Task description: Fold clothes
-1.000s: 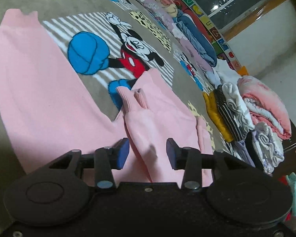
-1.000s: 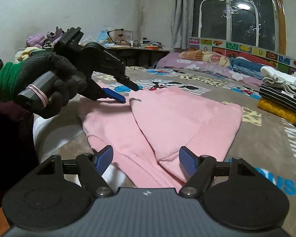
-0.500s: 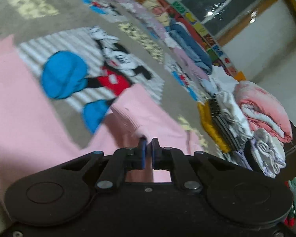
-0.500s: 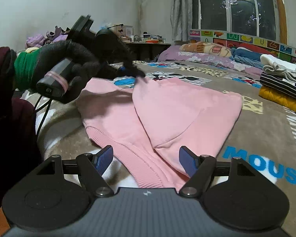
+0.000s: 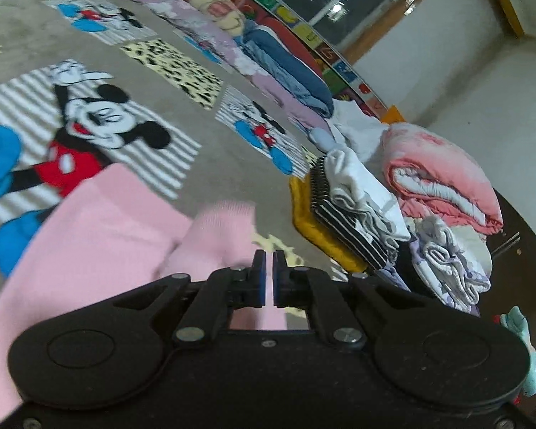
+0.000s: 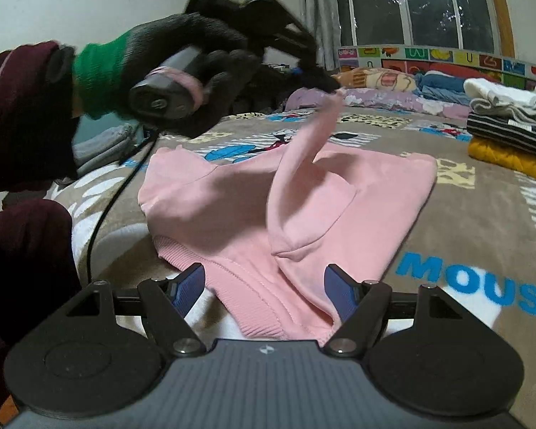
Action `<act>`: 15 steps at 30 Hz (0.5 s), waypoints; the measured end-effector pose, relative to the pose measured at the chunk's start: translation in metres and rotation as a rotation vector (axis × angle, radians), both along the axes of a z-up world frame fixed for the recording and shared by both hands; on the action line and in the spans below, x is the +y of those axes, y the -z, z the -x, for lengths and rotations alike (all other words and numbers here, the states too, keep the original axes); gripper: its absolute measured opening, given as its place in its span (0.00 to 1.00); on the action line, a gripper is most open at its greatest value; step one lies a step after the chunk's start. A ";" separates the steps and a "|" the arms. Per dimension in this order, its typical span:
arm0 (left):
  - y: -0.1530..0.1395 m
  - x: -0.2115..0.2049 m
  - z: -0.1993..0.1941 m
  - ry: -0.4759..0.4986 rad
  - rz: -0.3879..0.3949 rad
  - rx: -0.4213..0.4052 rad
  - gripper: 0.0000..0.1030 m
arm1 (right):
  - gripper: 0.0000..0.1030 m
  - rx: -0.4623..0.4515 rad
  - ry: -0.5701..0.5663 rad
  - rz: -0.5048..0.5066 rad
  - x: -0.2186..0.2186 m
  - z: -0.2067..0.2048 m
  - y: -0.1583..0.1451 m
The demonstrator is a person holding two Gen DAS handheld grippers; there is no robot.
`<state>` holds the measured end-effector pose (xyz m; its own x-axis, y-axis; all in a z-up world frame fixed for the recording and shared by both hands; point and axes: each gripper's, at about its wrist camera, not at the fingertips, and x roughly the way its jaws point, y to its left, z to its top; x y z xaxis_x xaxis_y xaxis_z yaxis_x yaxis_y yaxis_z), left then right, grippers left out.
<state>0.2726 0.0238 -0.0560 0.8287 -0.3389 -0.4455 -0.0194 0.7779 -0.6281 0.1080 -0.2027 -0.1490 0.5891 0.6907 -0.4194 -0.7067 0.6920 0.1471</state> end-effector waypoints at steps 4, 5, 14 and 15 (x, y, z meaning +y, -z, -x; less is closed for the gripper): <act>-0.001 -0.017 -0.019 0.018 -0.047 0.002 0.00 | 0.71 0.022 -0.001 -0.025 -0.005 -0.002 0.001; -0.004 -0.020 -0.021 0.031 -0.074 -0.003 0.00 | 0.71 0.026 0.000 -0.028 -0.006 -0.002 0.001; -0.003 -0.073 -0.022 0.365 -0.615 0.120 0.28 | 0.72 0.036 -0.010 -0.045 -0.006 -0.005 0.001; 0.003 -0.078 -0.022 0.396 -0.659 0.138 0.28 | 0.72 0.037 -0.012 -0.044 -0.005 -0.005 0.001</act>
